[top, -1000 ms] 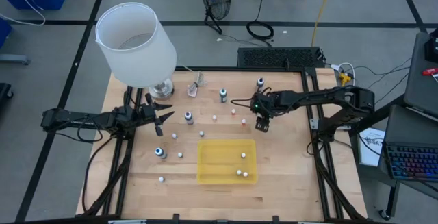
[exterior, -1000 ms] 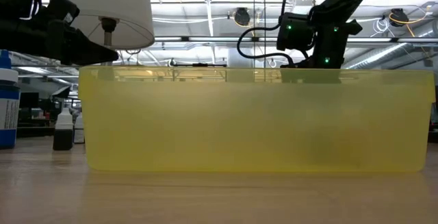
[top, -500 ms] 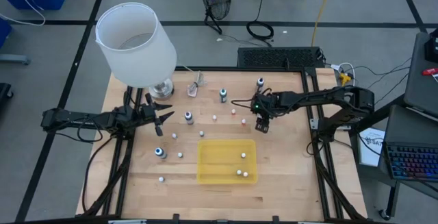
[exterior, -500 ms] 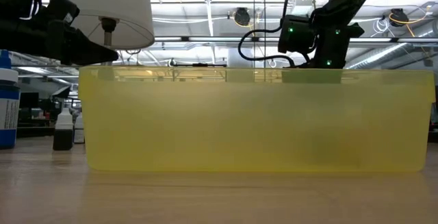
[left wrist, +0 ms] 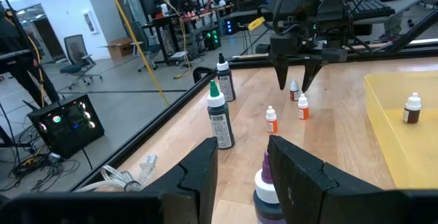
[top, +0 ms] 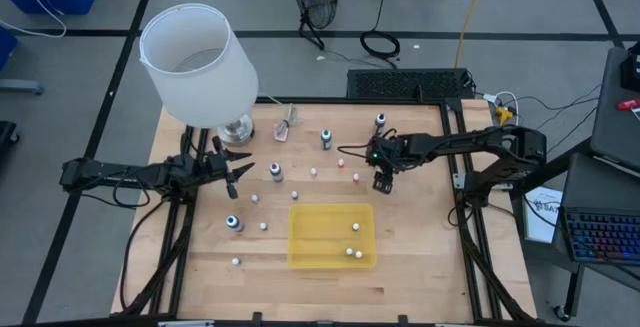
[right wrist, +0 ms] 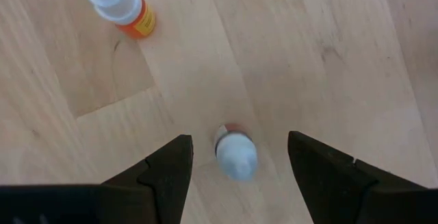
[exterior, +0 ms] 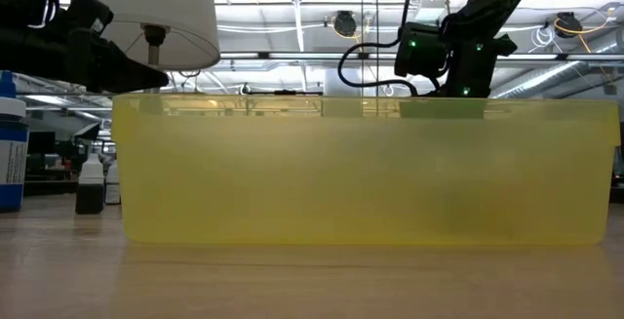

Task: Pick & Place food coloring
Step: Put the small red food coloring bottle into the yellow container

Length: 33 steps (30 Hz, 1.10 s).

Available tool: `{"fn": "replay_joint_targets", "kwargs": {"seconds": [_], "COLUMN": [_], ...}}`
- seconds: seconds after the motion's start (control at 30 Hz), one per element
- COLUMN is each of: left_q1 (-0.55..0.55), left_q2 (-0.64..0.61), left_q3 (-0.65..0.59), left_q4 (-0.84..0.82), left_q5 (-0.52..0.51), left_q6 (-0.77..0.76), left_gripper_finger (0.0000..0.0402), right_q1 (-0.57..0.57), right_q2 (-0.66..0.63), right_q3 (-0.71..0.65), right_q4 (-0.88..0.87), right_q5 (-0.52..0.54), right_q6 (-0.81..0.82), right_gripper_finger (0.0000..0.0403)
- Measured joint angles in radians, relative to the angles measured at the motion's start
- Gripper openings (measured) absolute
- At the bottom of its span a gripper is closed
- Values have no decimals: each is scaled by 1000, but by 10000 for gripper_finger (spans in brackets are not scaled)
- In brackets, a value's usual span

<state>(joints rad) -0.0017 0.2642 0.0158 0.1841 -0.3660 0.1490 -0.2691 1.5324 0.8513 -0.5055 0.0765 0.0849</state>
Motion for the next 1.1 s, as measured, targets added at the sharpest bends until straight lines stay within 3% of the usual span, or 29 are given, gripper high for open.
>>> {"fn": "replay_joint_targets", "kwargs": {"seconds": [0.97, 1.1], "left_q1": [0, 0], "left_q2": [0, 0], "left_q3": [0, 0], "left_q4": [0, 0], "left_q5": [0, 0], "left_q6": [0, 0], "left_gripper_finger": [131, 131], "right_q1": [-13, -13], "right_q2": [10, 10], "right_q3": [0, 0], "right_q4": [-19, -19], "right_q5": [0, 0], "right_q6": [-1, -1], "right_gripper_finger": [226, 210]}}
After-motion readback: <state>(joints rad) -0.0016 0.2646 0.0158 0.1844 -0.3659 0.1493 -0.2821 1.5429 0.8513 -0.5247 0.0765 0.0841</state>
